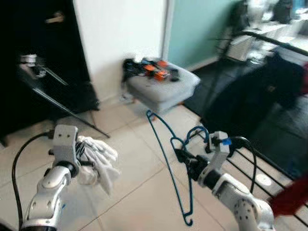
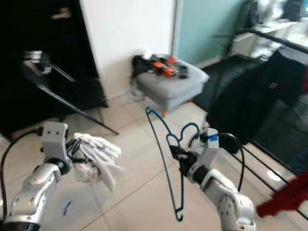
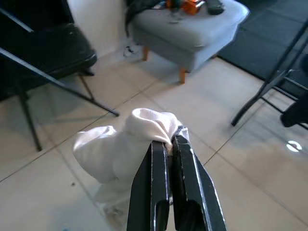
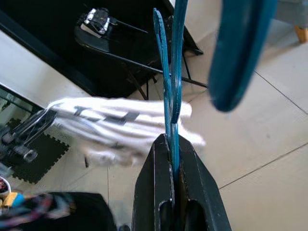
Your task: Hang hanger
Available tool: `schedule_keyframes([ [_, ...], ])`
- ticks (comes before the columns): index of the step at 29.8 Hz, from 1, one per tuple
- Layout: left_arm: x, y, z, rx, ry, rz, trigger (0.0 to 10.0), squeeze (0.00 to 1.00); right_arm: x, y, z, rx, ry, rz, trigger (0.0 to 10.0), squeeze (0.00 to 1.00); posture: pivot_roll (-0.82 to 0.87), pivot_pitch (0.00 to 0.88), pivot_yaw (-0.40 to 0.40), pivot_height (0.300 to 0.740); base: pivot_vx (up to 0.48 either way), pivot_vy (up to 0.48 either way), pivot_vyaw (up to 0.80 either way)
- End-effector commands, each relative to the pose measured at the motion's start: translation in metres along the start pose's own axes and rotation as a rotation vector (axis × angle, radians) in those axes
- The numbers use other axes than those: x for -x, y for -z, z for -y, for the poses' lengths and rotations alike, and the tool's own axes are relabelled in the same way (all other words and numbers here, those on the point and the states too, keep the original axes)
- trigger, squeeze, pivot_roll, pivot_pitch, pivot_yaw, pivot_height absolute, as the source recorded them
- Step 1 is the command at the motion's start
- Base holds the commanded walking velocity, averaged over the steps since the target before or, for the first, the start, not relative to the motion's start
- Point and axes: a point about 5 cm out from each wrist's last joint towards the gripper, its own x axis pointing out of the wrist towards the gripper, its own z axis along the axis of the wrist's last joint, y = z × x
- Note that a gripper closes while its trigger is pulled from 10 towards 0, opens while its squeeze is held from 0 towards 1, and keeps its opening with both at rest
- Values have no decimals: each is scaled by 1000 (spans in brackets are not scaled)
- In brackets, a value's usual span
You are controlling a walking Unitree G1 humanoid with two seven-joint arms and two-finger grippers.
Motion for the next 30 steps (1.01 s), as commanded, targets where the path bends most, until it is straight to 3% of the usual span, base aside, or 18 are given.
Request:
schedule_keyframes([
  [1,-3,-13,8,57,4,52,10000,0,0,2,1,1,3,-19,10000,0,-111,74,22,740,0,0,-800],
  [3,-8,-28,19,144,13,102,10000,0,0,3,1,1,3,-21,10000,0,-114,73,24,740,0,0,-800],
  [7,-13,-43,27,221,12,152,10000,0,-1,3,0,0,3,-20,10000,0,-115,73,24,740,0,0,-800],
  [9,-21,-60,33,320,10,197,10000,0,-1,3,0,-8,1,-17,10000,0,-112,71,28,740,0,0,-800],
  [12,-27,-70,37,378,13,211,10000,0,-2,2,0,-21,-3,-13,10000,0,-110,70,29,740,0,0,-800],
  [16,-33,-79,40,402,17,217,10000,0,-2,0,0,-23,-6,-10,10000,0,-113,67,34,740,0,0,-800],
  [20,-39,-88,40,382,3,220,10000,0,-2,-6,1,43,-11,-8,10000,0,-119,67,44,740,0,0,-800],
  [22,-45,-95,33,361,-67,217,10000,0,1,-14,-1,97,-53,-33,10000,0,-123,69,52,740,0,0,-338],
  [24,-45,-95,33,361,-67,217,10000,0,1,-14,-1,97,-53,-33,10000,0,-123,69,52,740,0,0,0],
  [26,-47,-97,28,357,-108,217,10000,0,4,-17,-5,119,-100,-60,10000,0,-127,70,56,740,0,0,0],
  [30,-47,-116,24,401,-201,272,10000,0,31,-35,-25,146,-327,-144,10000,0,-139,75,65,740,0,0,0],
])
